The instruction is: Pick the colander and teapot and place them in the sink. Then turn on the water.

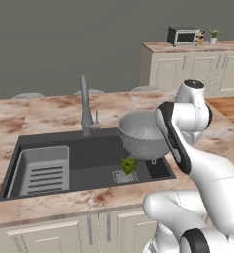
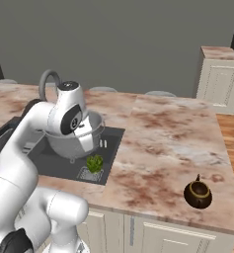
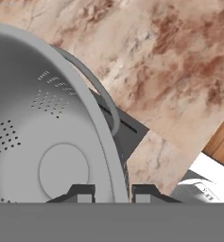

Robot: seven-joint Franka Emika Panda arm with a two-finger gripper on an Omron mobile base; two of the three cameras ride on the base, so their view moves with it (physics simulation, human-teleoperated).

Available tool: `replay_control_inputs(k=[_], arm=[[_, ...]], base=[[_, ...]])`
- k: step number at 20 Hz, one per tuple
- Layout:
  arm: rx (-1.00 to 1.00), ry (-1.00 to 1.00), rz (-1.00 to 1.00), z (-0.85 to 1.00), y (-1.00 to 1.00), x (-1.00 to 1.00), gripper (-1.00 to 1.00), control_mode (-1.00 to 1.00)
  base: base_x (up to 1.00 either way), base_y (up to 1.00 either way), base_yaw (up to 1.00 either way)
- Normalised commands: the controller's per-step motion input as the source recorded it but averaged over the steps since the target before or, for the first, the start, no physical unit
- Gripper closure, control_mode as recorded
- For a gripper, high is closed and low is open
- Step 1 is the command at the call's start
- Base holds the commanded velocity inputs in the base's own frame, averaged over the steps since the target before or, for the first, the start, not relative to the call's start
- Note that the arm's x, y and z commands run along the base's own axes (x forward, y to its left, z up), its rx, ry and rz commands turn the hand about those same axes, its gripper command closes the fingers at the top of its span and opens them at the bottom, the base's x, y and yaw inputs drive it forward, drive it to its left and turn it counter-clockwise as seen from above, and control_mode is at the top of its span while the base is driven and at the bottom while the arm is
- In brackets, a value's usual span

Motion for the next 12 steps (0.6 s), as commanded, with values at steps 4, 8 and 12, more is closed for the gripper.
replay_control_inputs(k=[4, 8, 12], arm=[[0.00, 0.00, 0.00, -0.37, 0.50, 0.37, 1.00, -1.00], [0.00, 0.06, 0.00, -0.24, 0.35, 0.26, 1.00, -1.00], [0.00, 0.05, 0.00, -0.24, 0.31, 0.21, 1.00, -1.00]], base=[[0.00, 0.00, 0.00], [0.00, 0.00, 0.00], [0.00, 0.00, 0.00]])
